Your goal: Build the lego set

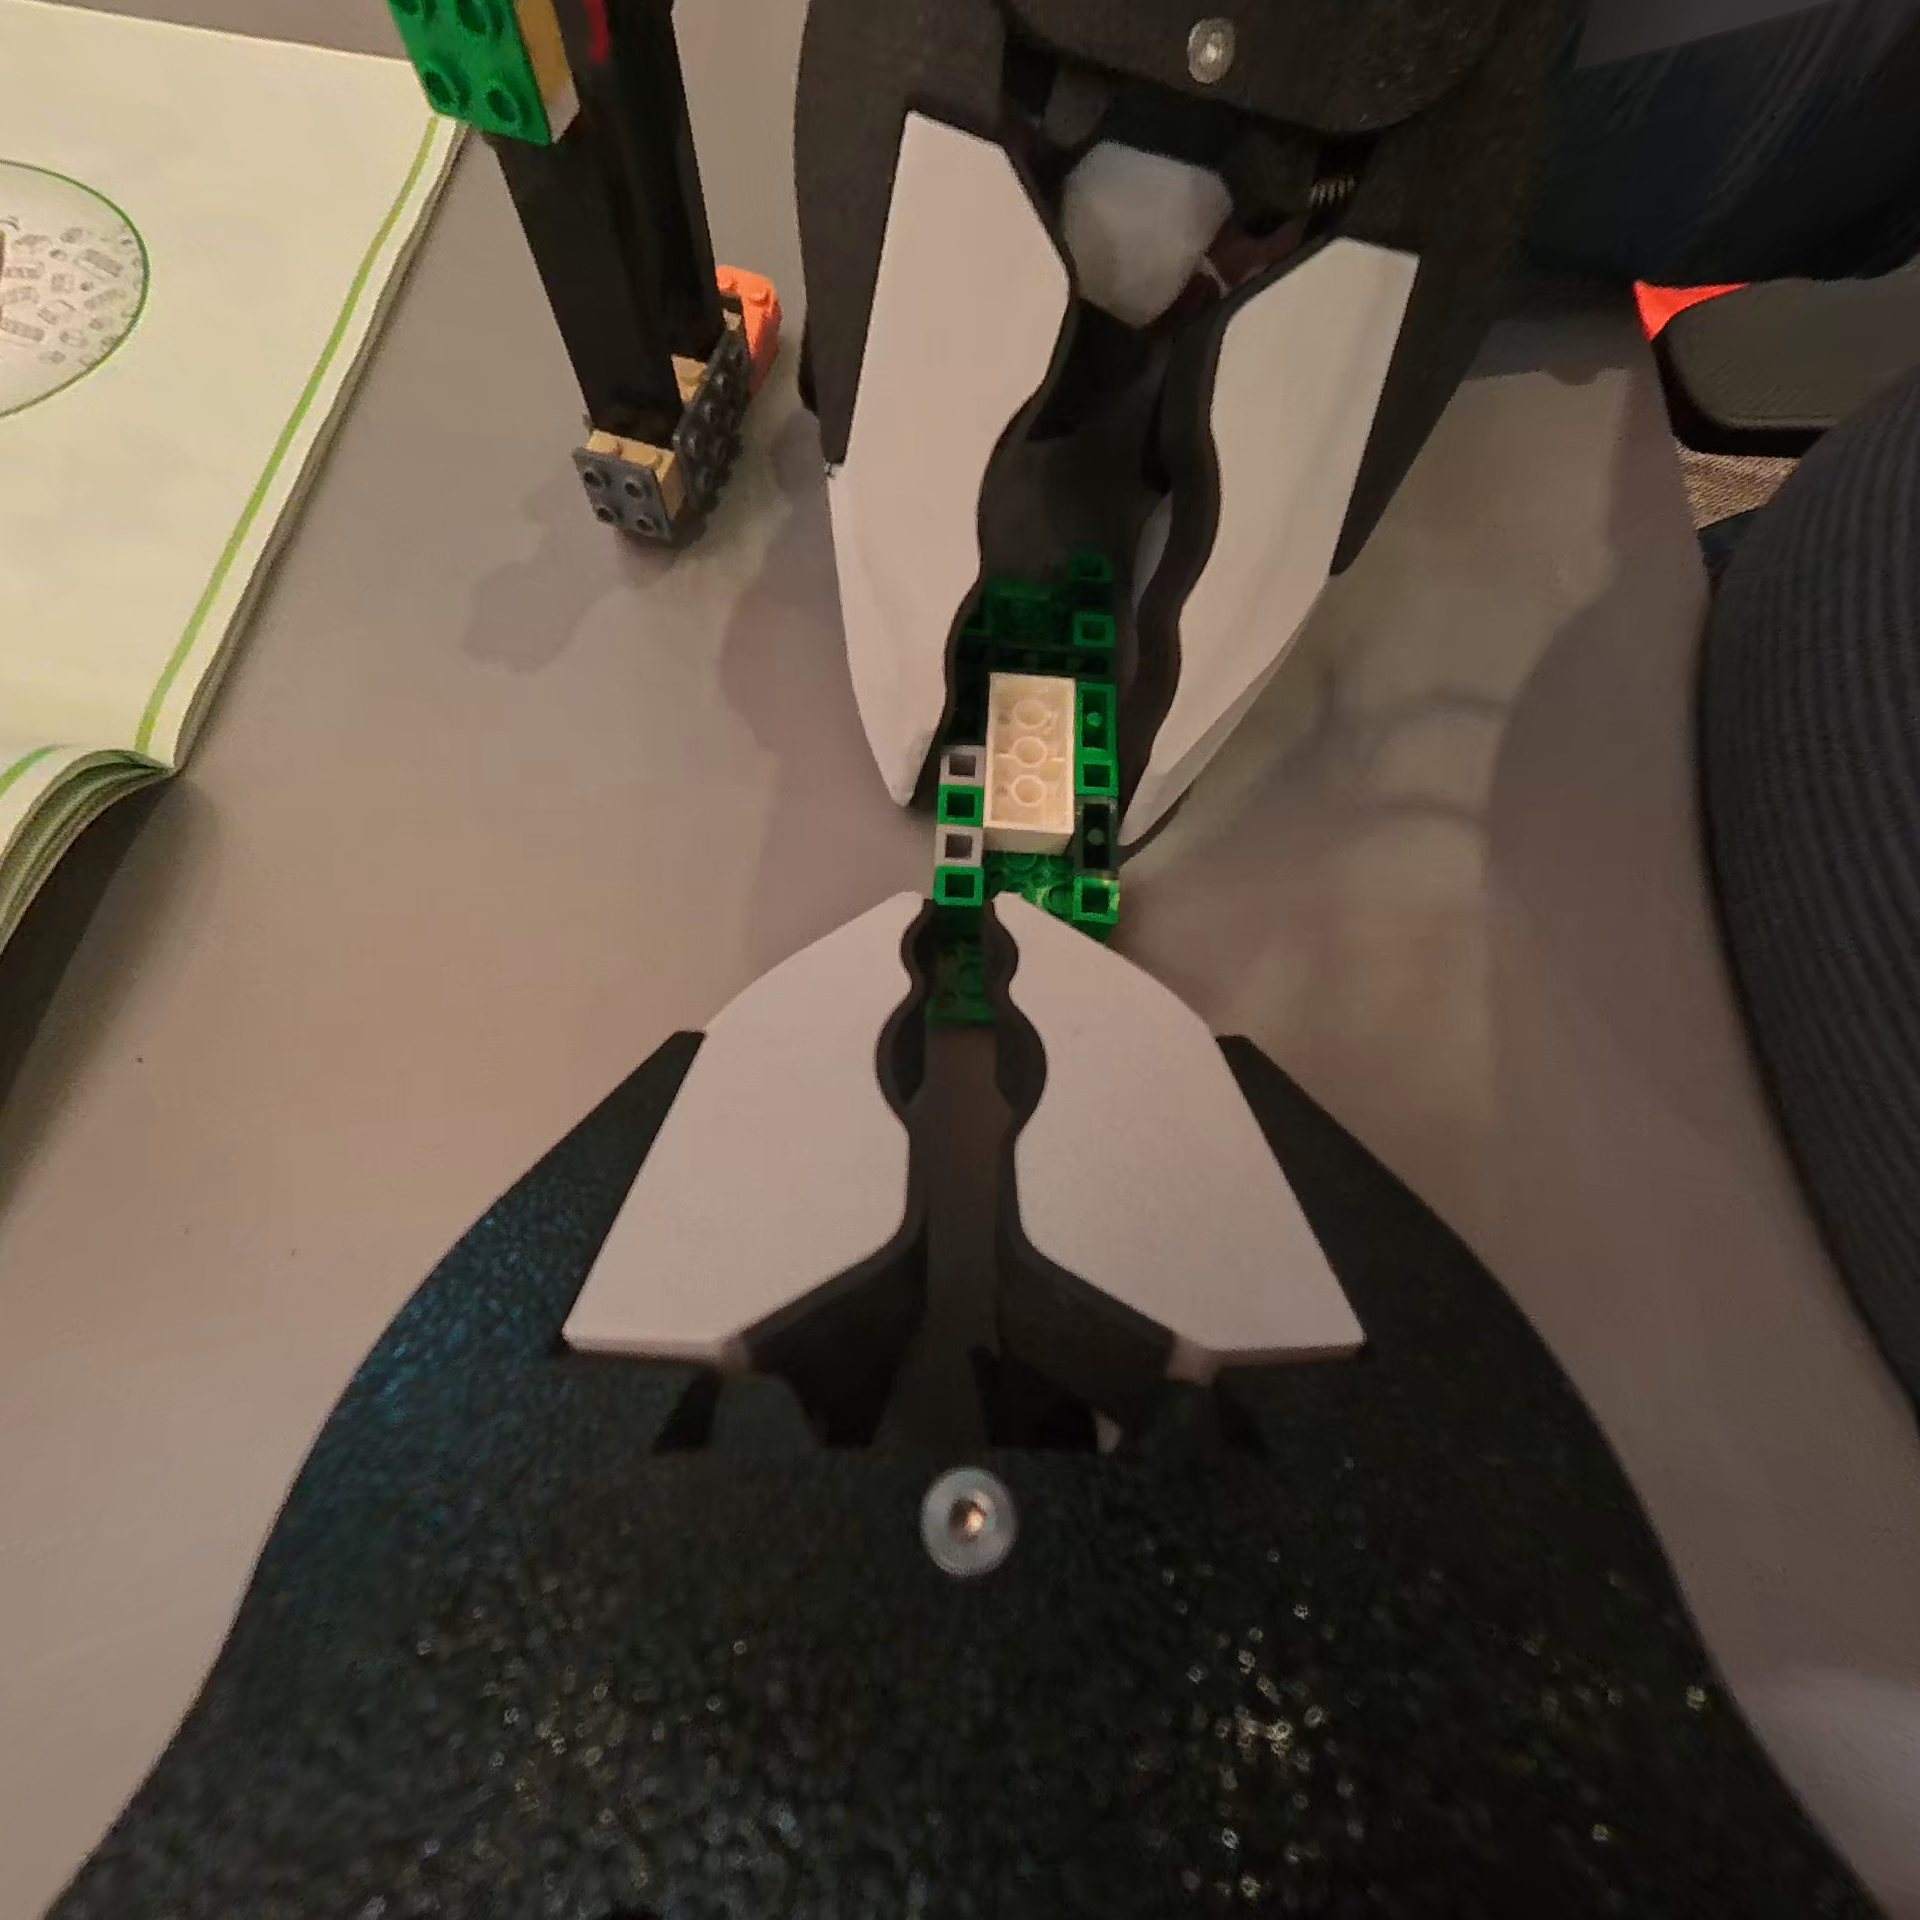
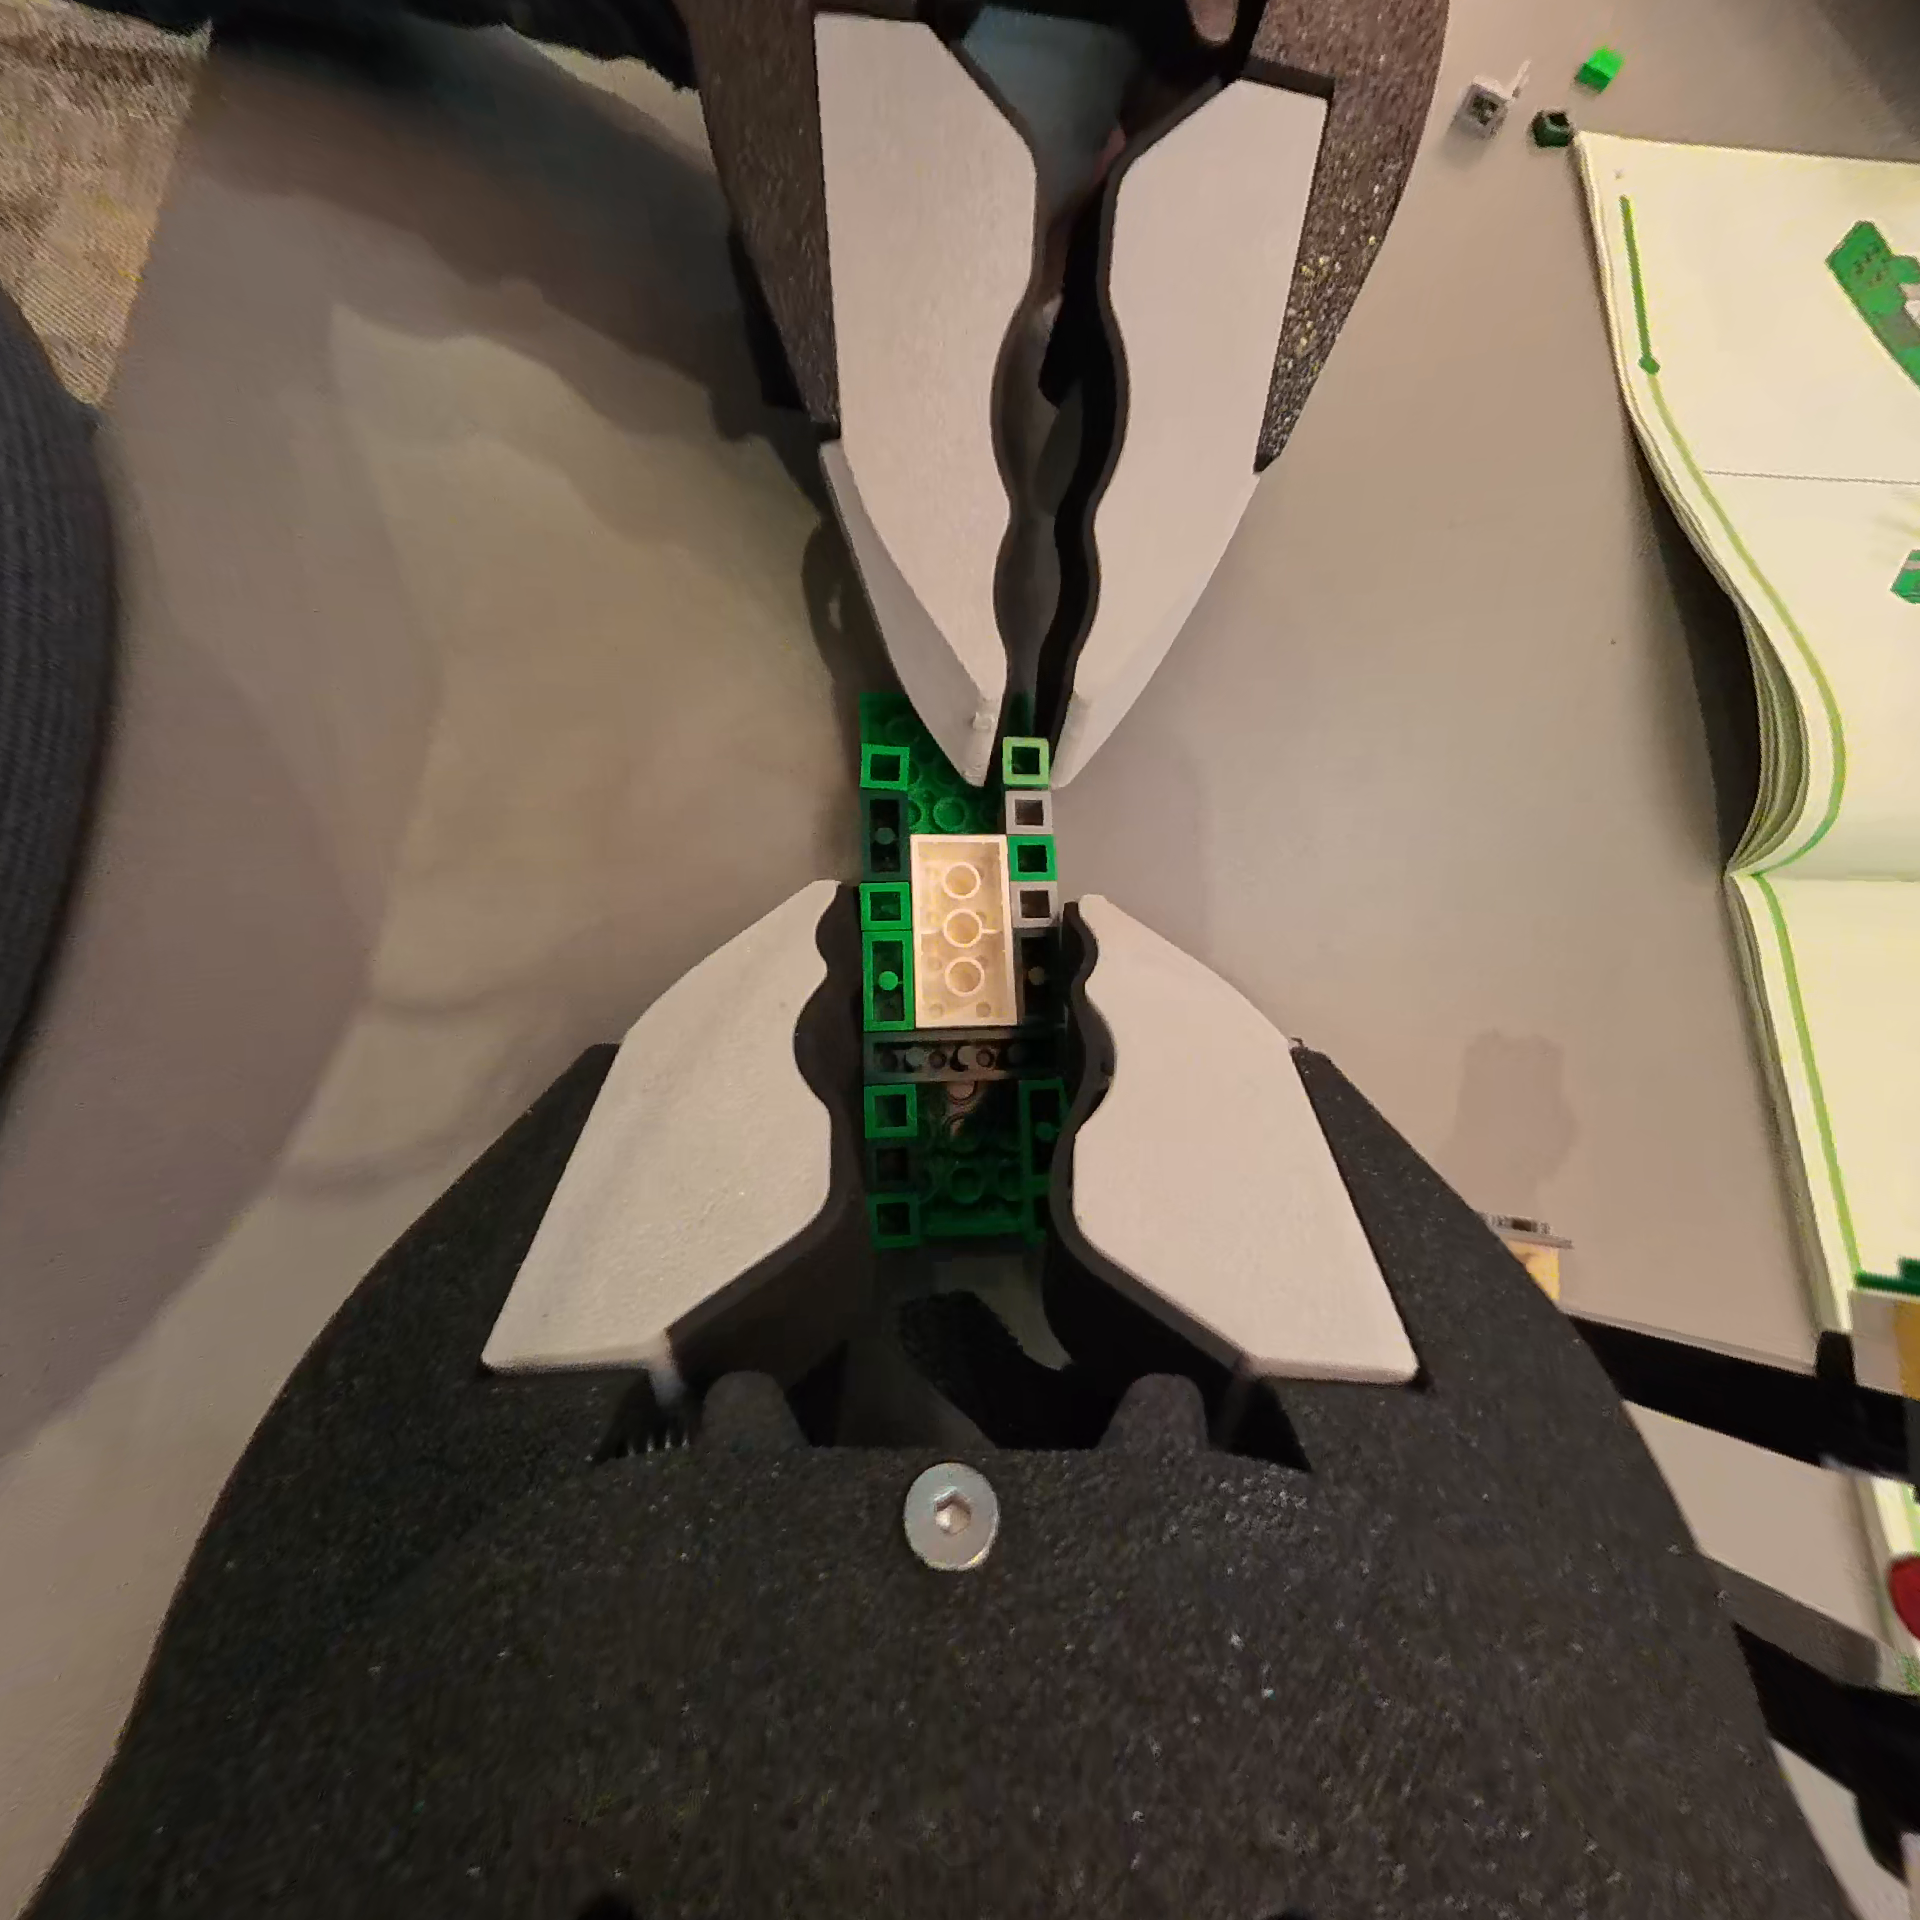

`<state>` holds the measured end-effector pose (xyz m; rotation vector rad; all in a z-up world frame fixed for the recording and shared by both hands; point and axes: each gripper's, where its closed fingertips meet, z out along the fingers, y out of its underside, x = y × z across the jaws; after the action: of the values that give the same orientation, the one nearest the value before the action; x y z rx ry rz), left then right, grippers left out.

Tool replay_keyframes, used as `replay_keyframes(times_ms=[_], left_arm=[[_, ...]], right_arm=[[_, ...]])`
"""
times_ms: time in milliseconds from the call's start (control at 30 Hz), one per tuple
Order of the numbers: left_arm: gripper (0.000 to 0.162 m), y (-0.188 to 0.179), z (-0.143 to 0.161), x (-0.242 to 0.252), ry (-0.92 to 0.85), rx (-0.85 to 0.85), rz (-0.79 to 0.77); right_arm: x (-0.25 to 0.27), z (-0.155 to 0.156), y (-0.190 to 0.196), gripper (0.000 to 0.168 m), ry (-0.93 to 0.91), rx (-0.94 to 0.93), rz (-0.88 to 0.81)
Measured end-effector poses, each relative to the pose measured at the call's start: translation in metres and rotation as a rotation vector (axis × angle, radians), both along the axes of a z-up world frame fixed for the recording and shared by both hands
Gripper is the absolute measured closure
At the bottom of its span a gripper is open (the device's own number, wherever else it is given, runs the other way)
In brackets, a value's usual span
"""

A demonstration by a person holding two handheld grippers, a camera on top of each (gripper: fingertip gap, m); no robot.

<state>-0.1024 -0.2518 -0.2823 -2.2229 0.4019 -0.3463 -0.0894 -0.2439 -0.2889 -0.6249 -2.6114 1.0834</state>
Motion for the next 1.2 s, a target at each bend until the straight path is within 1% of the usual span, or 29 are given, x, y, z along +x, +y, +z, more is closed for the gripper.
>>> replay_keyframes(times_ms=[133, 800, 900, 1200], left_arm=[[0.154, -0.001, 0.002, 0.002, -0.007, 0.008, -0.01], [0.154, -0.001, 0.003, 0.001, -0.019, 0.002, 0.003], [0.15, -0.001, 0.004, 0.003, -0.042, 0.001, 0.0], [0.147, -0.002, 0.011, 0.004, -0.068, 0.023, -0.005]], right_arm=[[0.001, 0.001, 0.001, 0.132, -0.001, -0.031, -0.004], [0.0, 0.004, -0.002, 0.133, 0.052, -0.042, 0.014], [0.0, 0.005, -0.002, 0.133, 0.06, -0.045, 0.006], [0.002, 0.008, 0.0, 0.132, 0.083, -0.057, -0.011]])
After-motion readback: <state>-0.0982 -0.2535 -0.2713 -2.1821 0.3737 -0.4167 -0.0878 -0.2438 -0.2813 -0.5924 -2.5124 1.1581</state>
